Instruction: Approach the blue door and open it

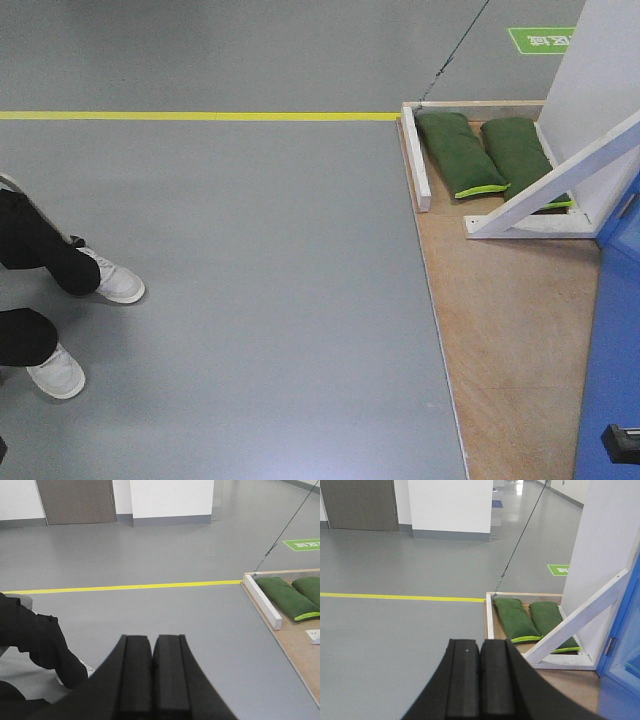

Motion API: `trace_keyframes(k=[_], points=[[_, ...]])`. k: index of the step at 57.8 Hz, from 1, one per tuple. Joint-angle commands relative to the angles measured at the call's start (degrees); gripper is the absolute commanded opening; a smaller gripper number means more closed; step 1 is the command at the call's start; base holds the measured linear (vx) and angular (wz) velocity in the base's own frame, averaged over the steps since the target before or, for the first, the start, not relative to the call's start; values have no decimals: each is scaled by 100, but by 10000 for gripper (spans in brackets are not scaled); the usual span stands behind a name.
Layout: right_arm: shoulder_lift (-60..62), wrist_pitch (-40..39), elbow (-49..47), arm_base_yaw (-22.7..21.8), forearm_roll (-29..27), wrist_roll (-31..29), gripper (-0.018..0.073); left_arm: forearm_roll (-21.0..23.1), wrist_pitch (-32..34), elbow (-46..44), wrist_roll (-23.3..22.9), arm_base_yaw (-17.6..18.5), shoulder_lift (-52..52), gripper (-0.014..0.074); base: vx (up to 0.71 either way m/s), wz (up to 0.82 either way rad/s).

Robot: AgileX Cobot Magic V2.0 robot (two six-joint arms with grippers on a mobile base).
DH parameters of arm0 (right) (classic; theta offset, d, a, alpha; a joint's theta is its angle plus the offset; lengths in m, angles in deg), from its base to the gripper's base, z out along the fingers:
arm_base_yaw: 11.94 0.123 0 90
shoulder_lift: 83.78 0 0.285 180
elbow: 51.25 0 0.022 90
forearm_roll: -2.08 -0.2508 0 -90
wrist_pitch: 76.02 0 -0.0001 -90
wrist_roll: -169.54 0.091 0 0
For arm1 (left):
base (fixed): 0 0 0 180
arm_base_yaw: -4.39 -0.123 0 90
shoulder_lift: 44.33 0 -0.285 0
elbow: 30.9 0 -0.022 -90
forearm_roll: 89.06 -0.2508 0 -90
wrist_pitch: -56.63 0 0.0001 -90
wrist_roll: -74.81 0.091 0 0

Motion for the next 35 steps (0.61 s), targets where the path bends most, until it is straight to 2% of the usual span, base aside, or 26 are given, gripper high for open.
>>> trace_keyframes(k=[1,9,13,15,22,35], points=[[83,-455,12,-38,41,-12,12,12,481,-149,-39,37,-74,73,0,0],[83,-322,-39,-38,13,-12,12,12,481,-149,-39,37,-74,73,0,0],[83,348,-463,-38,-116,-12,12,12,481,-149,-39,37,-74,73,0,0],[83,859,-841,-38,-173,-12,12,12,481,-149,-39,37,-74,73,0,0],[-55,1475,-2399,-38,-311,-7,12,12,481,-149,-39,37,-74,73,0,0],[-1192,1615,-5130,-38,-240,-66,12,12,481,-149,-39,37,-74,73,0,0]])
